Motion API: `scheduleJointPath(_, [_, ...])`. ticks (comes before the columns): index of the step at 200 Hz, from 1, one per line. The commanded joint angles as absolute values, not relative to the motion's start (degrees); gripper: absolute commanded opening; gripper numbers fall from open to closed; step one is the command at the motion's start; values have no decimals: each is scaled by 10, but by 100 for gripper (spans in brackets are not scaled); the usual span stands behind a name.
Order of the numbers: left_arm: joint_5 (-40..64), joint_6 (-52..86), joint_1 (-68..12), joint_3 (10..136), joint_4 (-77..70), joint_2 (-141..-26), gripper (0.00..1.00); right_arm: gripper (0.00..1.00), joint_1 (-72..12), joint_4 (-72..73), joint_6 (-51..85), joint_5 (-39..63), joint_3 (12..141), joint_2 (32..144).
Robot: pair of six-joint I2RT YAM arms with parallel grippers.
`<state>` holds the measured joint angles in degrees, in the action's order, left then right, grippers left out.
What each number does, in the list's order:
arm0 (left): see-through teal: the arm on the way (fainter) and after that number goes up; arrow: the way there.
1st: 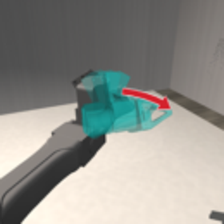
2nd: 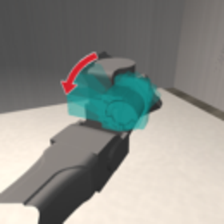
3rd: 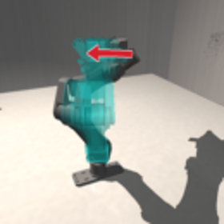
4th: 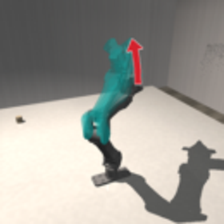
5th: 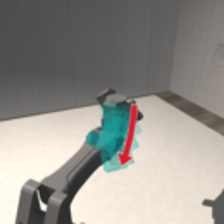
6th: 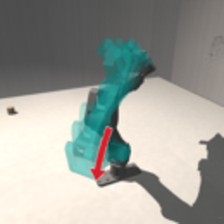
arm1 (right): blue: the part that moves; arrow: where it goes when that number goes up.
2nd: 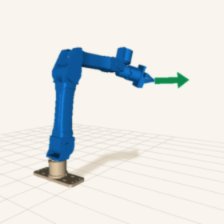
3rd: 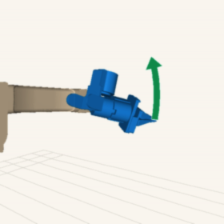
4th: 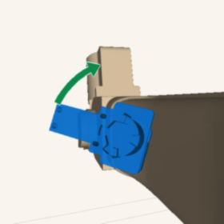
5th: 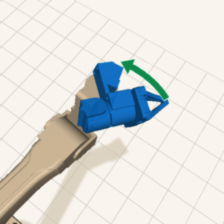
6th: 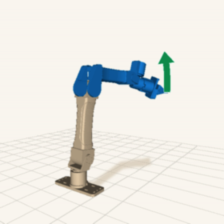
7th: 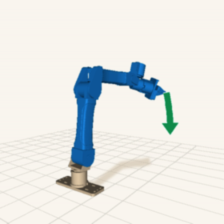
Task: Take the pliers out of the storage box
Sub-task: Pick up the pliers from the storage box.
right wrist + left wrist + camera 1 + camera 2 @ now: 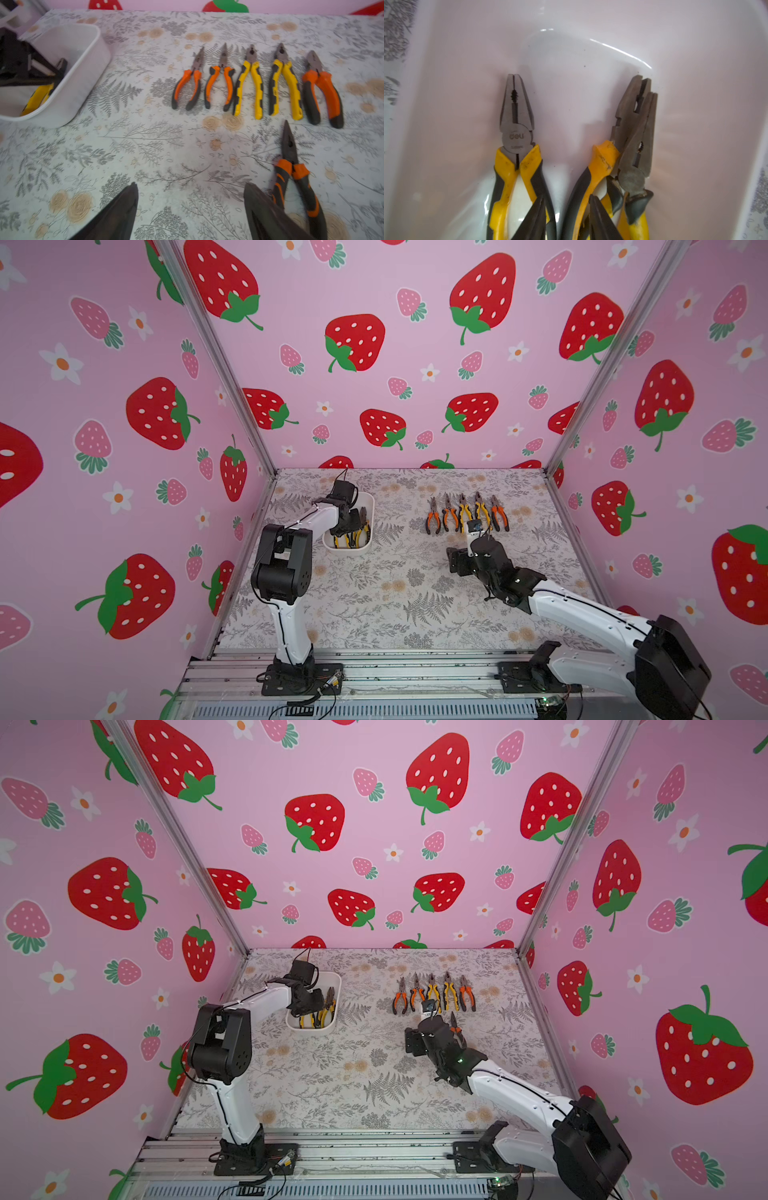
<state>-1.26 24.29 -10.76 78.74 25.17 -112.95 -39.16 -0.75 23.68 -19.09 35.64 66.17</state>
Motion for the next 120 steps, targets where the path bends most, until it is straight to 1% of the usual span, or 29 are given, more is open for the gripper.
scheduleJointPath(1, [10, 227, -107, 809, 276, -1141, 37, 85, -352, 9, 287, -90, 335, 651])
scheduleJointPath(29, [2, 216, -107, 834, 293, -1160, 36, 86, -339, 12, 294, -73, 333, 652])
scheduleJointPath(46, [-10, 205, -106, 854, 314, -1174, 32, 86, -337, 11, 295, -71, 331, 651])
scheduleJointPath(57, [-21, 194, -107, 868, 330, -1183, 27, 86, -335, 13, 297, -71, 329, 649])
scheduleJointPath(66, [-30, 185, -108, 876, 343, -1189, 25, 87, -333, 14, 298, -70, 327, 647])
scheduleJointPath(93, [-35, 156, -108, 878, 361, -1195, 25, 87, -325, 15, 305, -67, 324, 646])
scheduleJointPath(120, [-31, 135, -113, 876, 378, -1197, 27, 87, -317, 18, 310, -59, 322, 649])
